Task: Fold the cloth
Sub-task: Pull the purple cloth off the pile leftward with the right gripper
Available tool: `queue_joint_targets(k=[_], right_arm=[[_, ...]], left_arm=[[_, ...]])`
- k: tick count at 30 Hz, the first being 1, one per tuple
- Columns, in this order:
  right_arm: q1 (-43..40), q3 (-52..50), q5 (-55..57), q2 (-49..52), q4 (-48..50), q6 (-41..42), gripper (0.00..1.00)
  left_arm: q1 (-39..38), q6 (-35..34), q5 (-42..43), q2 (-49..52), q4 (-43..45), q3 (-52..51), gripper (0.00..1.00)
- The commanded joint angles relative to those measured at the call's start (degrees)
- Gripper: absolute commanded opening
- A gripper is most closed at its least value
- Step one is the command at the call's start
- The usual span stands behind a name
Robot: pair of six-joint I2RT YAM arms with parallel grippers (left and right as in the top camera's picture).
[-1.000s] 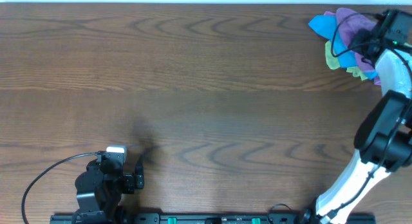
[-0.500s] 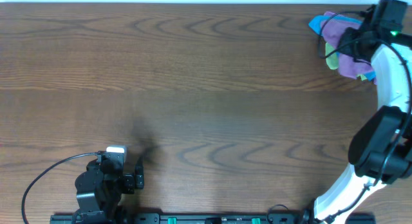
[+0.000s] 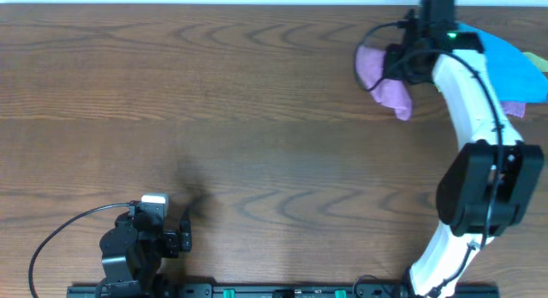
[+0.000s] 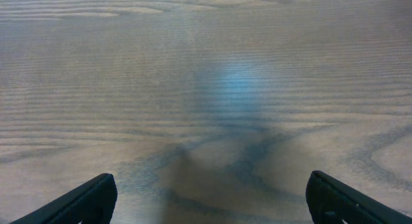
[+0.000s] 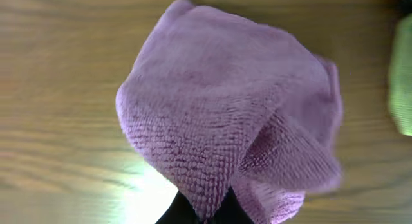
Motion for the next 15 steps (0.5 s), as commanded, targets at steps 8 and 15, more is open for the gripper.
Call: queue_joint_targets(k=[8, 15], right_arm=[[7.26, 0.7, -0.92, -4.72, -4.17, -1.22, 0.01], [13.73, 0.7, -3.21, -7.32, -7.48, -1.22, 0.01]], left_arm=[[-0.22, 1.4, -0.57, -0.35, -2.49, -2.78, 0.95], [-0.22, 1.4, -0.57, -0.35, -2.49, -2.78, 0.95]])
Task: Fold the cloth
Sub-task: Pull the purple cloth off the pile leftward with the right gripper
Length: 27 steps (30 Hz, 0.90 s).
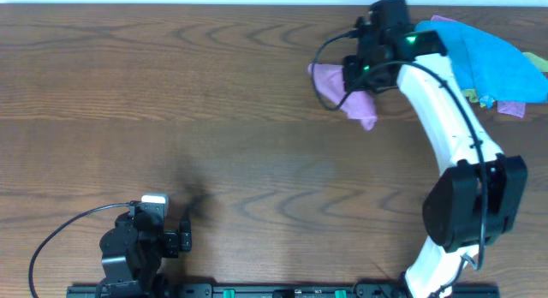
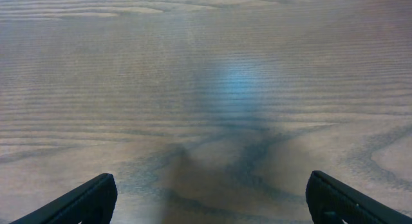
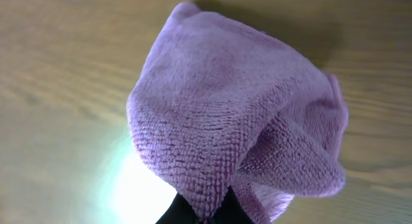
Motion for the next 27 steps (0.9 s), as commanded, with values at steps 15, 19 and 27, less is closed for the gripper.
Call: queue_joint_targets(k=[15, 19, 27], right_arm=[[12.0, 0.17, -1.64, -10.43, -13.14, -0.98, 0.01], [13.94, -0.81, -1.86, -10.43, -13.07, -0.96, 0.01], [16.11, -8.83, -3.21, -10.43, -9.49, -0.72, 0.01]], left_arm=[[-0.22, 1.4, -0.59, -0.35, -2.49, -2.78, 0.95], [-0.22, 1.4, -0.59, -0.35, -2.49, -2.78, 0.95], [-0.22, 1.4, -0.59, -0.35, -2.47, -2.78, 0.95]])
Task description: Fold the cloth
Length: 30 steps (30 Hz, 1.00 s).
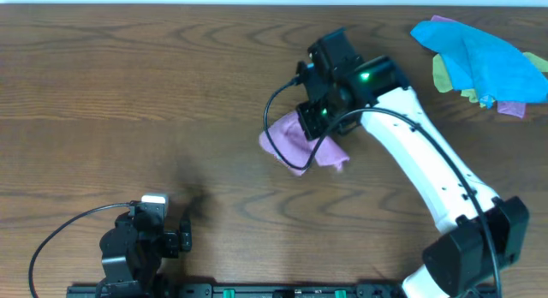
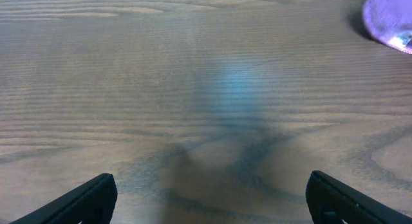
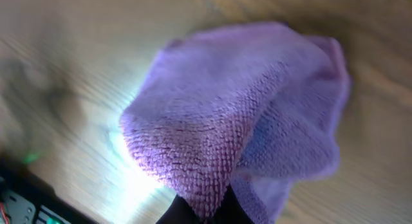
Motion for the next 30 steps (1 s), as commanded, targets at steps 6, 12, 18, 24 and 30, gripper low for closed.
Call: queue_joint_targets(k=[6, 12, 18, 24, 30], right_arm=[[0.33, -7.89, -1.09, -0.13, 9.57, -0.74, 0.01], [0.22, -9.99, 7.23, -0.11, 14.99, -0.96, 0.01], [-0.87, -10.29, 12.76, 0.46, 20.17, -3.85, 0.01], [-4.83, -10.4, 12.76, 3.34, 23.93, -4.46, 0.27], [-9.25, -10.4, 12.76, 7.08, 28.09, -4.61, 0.83]], left_arm=[[-0.22, 1.42, -0.59, -0.35, -2.51, -2.78, 0.95], [-0.22, 1.4, -0.59, -0.35, -2.51, -2.78, 0.95], [-0.22, 1.4, -0.59, -0.35, -2.49, -2.78, 0.95], [-0.22, 1.4, -0.59, -0.35, -2.51, -2.78, 0.95], [-0.22, 1.4, -0.59, -0.35, -2.49, -2.78, 0.95]])
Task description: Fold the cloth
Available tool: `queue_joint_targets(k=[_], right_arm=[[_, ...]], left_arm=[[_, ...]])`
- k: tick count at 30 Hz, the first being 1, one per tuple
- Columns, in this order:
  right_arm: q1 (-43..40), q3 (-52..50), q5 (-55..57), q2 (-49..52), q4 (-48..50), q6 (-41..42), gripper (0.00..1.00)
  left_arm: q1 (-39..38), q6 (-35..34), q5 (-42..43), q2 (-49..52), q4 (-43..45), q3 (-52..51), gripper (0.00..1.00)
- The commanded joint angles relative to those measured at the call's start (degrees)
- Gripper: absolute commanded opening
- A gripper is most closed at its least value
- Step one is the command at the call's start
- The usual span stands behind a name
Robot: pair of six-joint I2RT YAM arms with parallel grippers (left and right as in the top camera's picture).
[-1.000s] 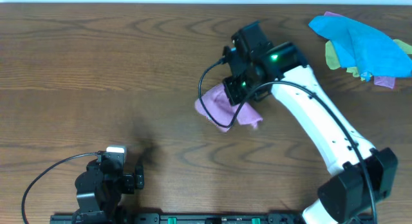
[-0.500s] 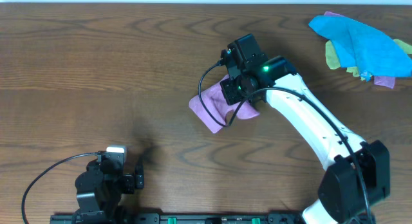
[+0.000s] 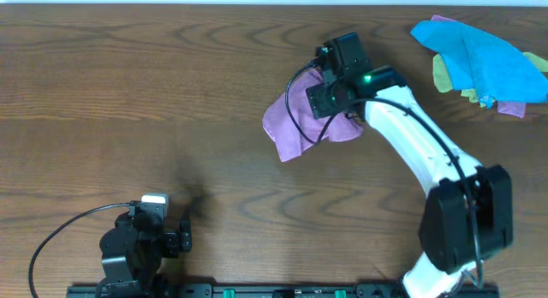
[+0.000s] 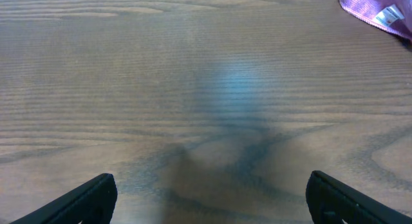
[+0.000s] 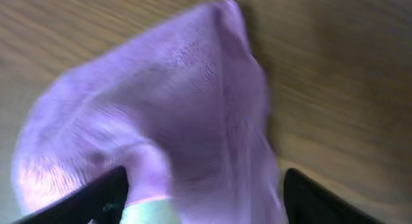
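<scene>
The purple cloth lies crumpled on the wooden table a little right of centre. In the right wrist view the purple cloth fills most of the picture, blurred. My right gripper is open right over the cloth's far right part, its fingers set wide with cloth below them. Overhead, the right gripper sits at the cloth's upper right edge. My left gripper is open and holds nothing at the front left, low over bare wood. A corner of the cloth shows at its top right.
A pile of cloths, a blue one on top with green and purple under it, lies at the back right corner. The left arm and its cable rest at the front left edge. The right arm stretches from front right toward the centre.
My right gripper was shut on the purple cloth, holding it bunched above the table's middle. Now it is open and the cloth lies spread wider on the table. The left arm has not moved.
My right gripper held the purple cloth bunched beside the pile at the back right. It then held it further left along the back, then over the middle of the table. Now the cloth lies on the table under the open gripper.
</scene>
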Motion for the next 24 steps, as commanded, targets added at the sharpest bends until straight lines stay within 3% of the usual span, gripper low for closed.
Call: queue_joint_targets(k=[1, 8, 12, 21, 24], right_arm=[[-2.05, -0.42, 0.83, 1.51, 1.6, -0.39, 0.87], [-5.07, -0.37, 2.19, 1.84, 6.43, 0.55, 0.94], [-5.07, -0.31, 1.03, 1.66, 1.4, 4.96, 0.95], [-6.25, -0.26, -7.43, -1.25, -14.69, 25.18, 0.92], [-7.54, -0.31, -7.43, -1.25, -16.11, 27.58, 0.92]], left_arm=[[-0.22, 1.4, -0.57, -0.35, -2.49, -2.78, 0.95], [-0.22, 1.4, -0.57, -0.35, -2.49, -2.78, 0.95], [-0.22, 1.4, -0.57, -0.35, -2.47, -2.78, 0.95], [-0.22, 1.42, -0.57, -0.35, -2.49, -2.78, 0.95], [-0.22, 1.44, -0.59, -0.35, -2.47, -2.78, 0.95]])
